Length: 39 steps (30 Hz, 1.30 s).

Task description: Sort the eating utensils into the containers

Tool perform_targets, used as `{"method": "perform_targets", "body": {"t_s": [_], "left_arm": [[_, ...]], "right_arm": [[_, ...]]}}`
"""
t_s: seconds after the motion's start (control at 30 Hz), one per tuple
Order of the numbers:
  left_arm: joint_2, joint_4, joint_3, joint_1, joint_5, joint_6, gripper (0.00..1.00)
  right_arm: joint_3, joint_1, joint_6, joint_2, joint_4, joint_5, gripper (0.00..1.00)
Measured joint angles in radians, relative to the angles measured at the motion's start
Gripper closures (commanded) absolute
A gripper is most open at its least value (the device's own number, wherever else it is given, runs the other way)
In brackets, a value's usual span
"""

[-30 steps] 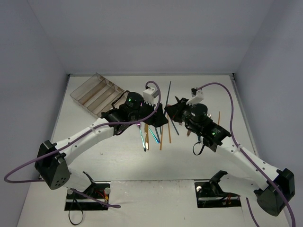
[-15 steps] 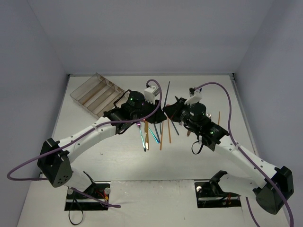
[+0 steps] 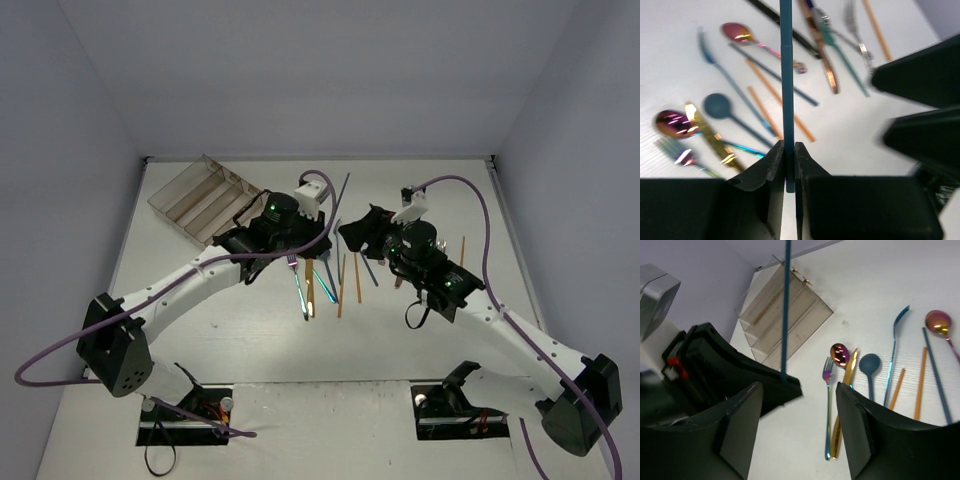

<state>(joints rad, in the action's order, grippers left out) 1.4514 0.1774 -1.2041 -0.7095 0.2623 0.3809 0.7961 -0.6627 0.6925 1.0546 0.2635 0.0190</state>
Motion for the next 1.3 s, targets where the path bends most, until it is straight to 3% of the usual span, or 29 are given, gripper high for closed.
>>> {"method": "perform_targets", "body": {"t_s": [0.17, 0.33, 0.8, 0.97, 1.2, 1.3], "left_arm": [[-0.007, 0.096, 0.011, 0.166, -0.078, -0.128, 0.99], [0.004, 0.217, -0.016, 0.303, -0.243, -0.391, 1.00], [0.336, 0.267, -0.329, 0.728, -0.341, -0.920, 1.00], [0.482, 0.261, -0.437, 0.796, -0.319, -1.034, 1.00], [0.640, 0.234, -0.547, 0.835, -0.304, -1.117, 1.00], [0.691, 0.228, -0.577, 0.840, -0.292, -1.132, 0.85]], "right_arm": [[-0.013, 0.007, -0.056, -0.066, -0.050, 0.060, 0.38], [-0.043, 0.028, -0.103, -0.163, -0.102, 0.121, 0.37], [-0.115, 0.143, -0.160, -0.253, -0.194, 0.069, 0.35], [-0.115, 0.226, -0.176, -0.229, -0.203, -0.013, 0.35], [-0.115, 0.240, -0.195, -0.162, -0.221, -0.061, 0.35], [-0.115, 0.248, -0.197, -0.141, -0.222, -0.071, 0.35]]}}
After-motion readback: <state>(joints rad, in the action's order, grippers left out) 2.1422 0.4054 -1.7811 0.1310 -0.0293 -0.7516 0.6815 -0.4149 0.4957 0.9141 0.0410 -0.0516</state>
